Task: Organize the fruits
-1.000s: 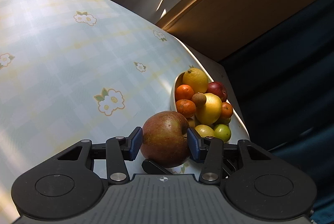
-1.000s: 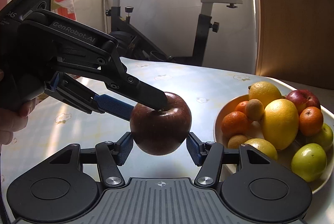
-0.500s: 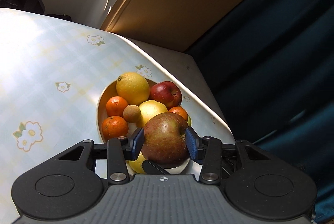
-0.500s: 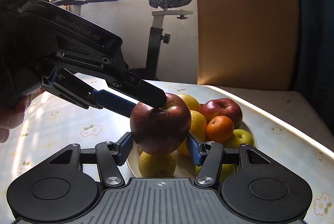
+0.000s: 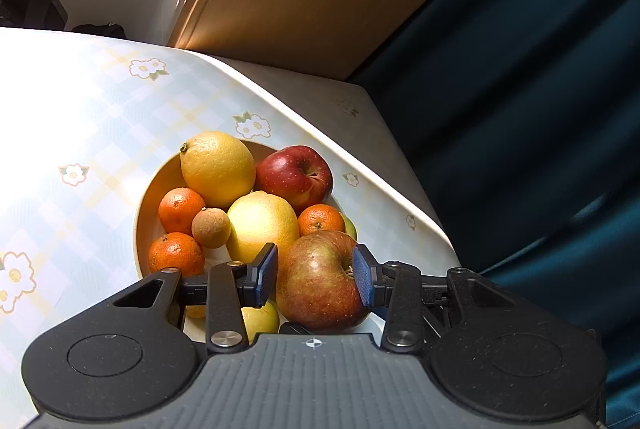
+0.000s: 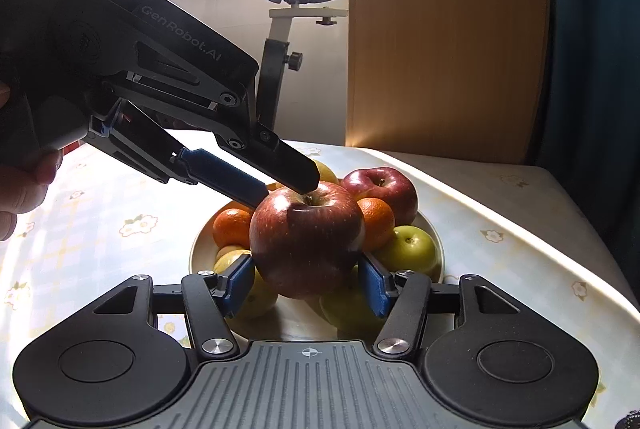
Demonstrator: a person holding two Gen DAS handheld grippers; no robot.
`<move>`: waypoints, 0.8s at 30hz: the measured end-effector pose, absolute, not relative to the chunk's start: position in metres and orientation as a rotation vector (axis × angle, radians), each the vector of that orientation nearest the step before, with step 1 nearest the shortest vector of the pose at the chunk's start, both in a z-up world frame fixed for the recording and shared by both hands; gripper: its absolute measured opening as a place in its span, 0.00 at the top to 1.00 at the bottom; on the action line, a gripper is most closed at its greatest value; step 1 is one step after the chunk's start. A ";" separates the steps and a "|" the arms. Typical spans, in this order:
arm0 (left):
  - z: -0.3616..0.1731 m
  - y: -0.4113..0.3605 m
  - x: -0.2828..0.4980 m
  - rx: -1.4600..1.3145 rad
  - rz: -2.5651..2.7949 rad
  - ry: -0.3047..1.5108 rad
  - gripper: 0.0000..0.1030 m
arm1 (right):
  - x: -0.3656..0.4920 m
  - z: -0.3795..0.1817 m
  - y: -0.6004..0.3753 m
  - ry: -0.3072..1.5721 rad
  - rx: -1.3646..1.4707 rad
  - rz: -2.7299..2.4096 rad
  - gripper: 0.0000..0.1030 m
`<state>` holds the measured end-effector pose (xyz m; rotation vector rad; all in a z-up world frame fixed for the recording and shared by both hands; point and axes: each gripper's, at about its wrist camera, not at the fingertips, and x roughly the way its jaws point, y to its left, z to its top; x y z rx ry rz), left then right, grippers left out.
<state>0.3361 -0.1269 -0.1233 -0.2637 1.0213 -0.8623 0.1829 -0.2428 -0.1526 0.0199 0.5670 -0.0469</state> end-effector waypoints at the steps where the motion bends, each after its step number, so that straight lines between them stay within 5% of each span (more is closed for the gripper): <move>1: -0.123 -0.126 0.336 -0.265 -0.855 1.018 0.59 | 0.182 -0.152 -0.242 0.568 0.017 -0.047 0.48; 24: -0.121 -0.075 0.312 -0.308 -0.607 0.876 0.56 | 0.167 -0.147 -0.238 0.580 0.009 -0.088 0.44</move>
